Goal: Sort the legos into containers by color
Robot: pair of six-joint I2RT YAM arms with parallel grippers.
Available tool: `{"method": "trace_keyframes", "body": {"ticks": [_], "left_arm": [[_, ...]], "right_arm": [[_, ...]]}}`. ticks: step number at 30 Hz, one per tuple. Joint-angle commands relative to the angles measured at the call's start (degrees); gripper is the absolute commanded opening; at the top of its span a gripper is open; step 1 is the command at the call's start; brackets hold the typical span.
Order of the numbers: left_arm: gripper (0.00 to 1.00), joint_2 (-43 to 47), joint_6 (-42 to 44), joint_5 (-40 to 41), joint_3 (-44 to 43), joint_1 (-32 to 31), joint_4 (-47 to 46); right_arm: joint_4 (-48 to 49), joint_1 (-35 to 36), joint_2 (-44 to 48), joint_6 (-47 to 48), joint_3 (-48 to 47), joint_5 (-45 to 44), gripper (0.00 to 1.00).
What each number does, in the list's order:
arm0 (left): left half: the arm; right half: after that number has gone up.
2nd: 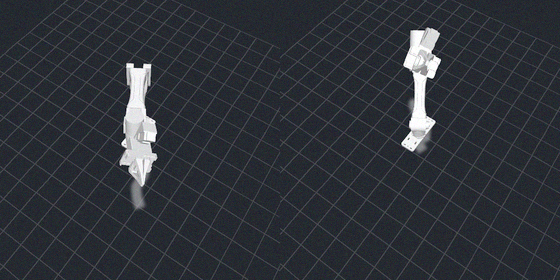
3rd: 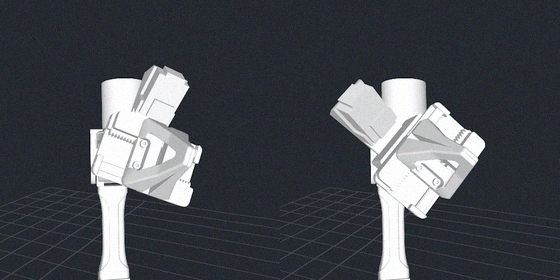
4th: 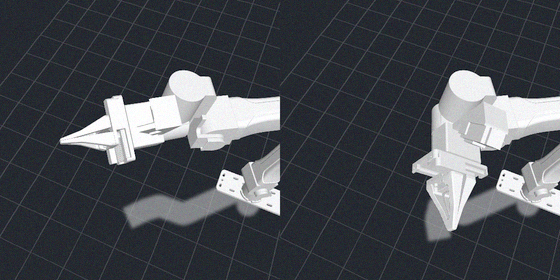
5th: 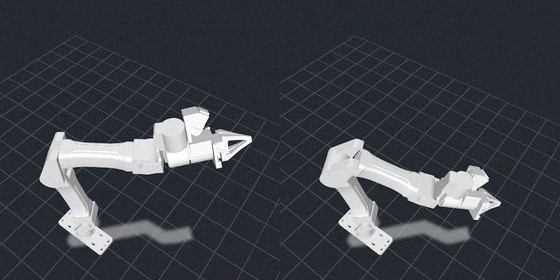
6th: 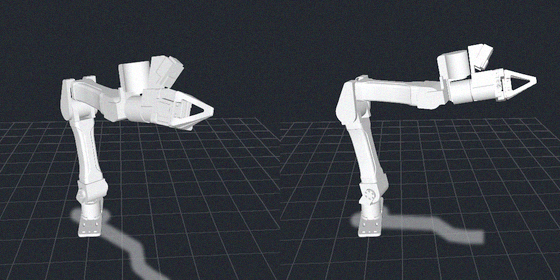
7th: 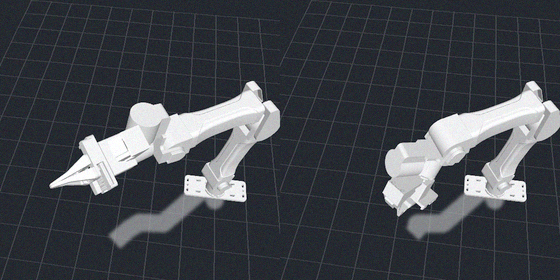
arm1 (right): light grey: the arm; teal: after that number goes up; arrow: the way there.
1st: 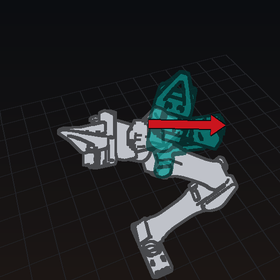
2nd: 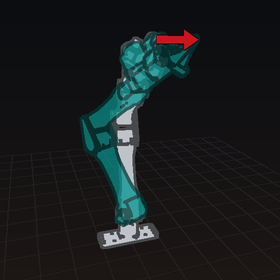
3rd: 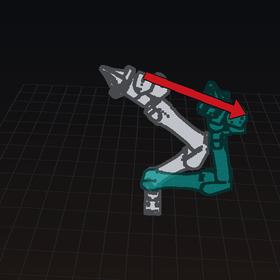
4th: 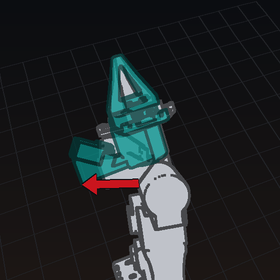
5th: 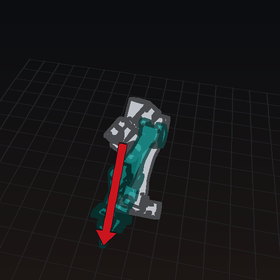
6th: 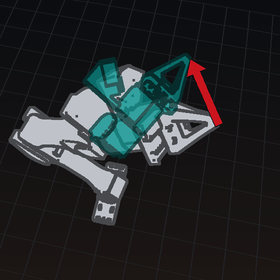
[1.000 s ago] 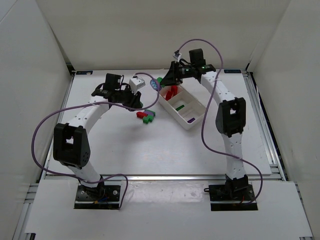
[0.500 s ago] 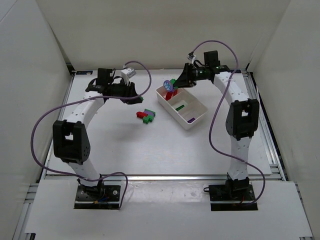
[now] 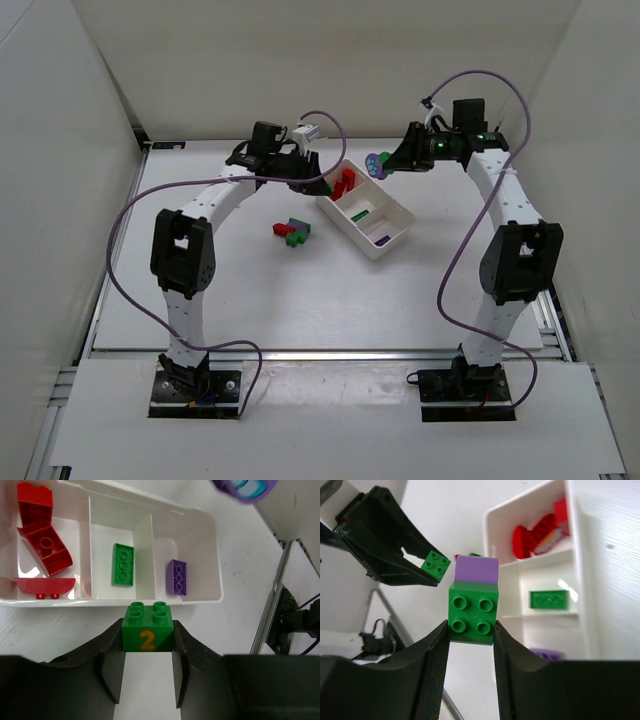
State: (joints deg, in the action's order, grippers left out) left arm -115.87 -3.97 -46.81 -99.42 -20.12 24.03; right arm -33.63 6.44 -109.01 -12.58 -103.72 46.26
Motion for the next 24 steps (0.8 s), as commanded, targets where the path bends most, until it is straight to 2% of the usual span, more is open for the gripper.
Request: {"method": "trace_keyframes", "body": {"ticks": [1, 10, 15, 24], "left_arm": [[0.10, -0.6, -0.4, 3.6, -2.8, -2.3, 1.9], [0.10, -4.5, 1.1, 4.2, -7.0, -5.2, 0.8], [0.10, -6.5, 6.1, 3.7, -10.7, -5.3, 3.1], [0.10, -8.9, 12.1, -4.6, -13.3, -1.9, 4.6]], "right_arm": [[-1.3, -2.7, 5.3, 3.2, 2.9, -5.8, 0.00], [-3.5, -5.2, 10.7, 7.2, 6.6, -7.6, 0.00], [-6.0, -5.1, 11.1, 10.6, 5.5, -10.7, 0.00], [-10.7, -4.9, 13.1, 18.1, 6.2, -13.7, 0.00]]}}
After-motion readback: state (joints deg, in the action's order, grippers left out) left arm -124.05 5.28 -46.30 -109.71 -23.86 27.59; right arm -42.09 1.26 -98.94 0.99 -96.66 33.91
